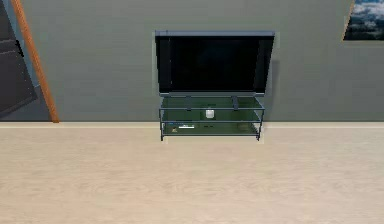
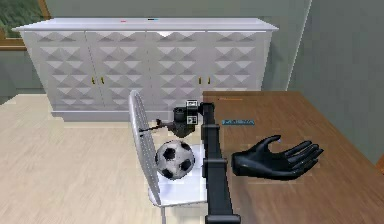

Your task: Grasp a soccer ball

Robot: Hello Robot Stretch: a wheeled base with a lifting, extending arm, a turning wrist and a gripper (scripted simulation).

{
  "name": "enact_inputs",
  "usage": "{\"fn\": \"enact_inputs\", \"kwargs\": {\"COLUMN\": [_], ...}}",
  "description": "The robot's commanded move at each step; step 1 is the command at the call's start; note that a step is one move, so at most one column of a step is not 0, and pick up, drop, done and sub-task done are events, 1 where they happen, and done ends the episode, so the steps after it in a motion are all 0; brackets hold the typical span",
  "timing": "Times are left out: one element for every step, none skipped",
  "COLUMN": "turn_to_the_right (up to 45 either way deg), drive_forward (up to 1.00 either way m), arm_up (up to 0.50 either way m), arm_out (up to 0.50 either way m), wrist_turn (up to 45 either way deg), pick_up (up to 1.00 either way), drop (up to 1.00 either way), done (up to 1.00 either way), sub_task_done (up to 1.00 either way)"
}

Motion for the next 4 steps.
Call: {"fn": "enact_inputs", "kwargs": {"turn_to_the_right": [0.0,0.0,0.0,0.0], "drive_forward": [0.0,0.0,0.0,0.0], "arm_up": [0.0,-0.3,0.0,0.1], "arm_out": [0.0,0.0,0.0,0.0], "wrist_turn": [30.0,0.0,0.0,0.0], "pick_up": [0.0,0.0,1.0,0.0], "drop": [0.0,0.0,0.0,0.0], "done": [0.0,0.0,0.0,0.0], "sub_task_done": [0.0,0.0,0.0,0.0]}}
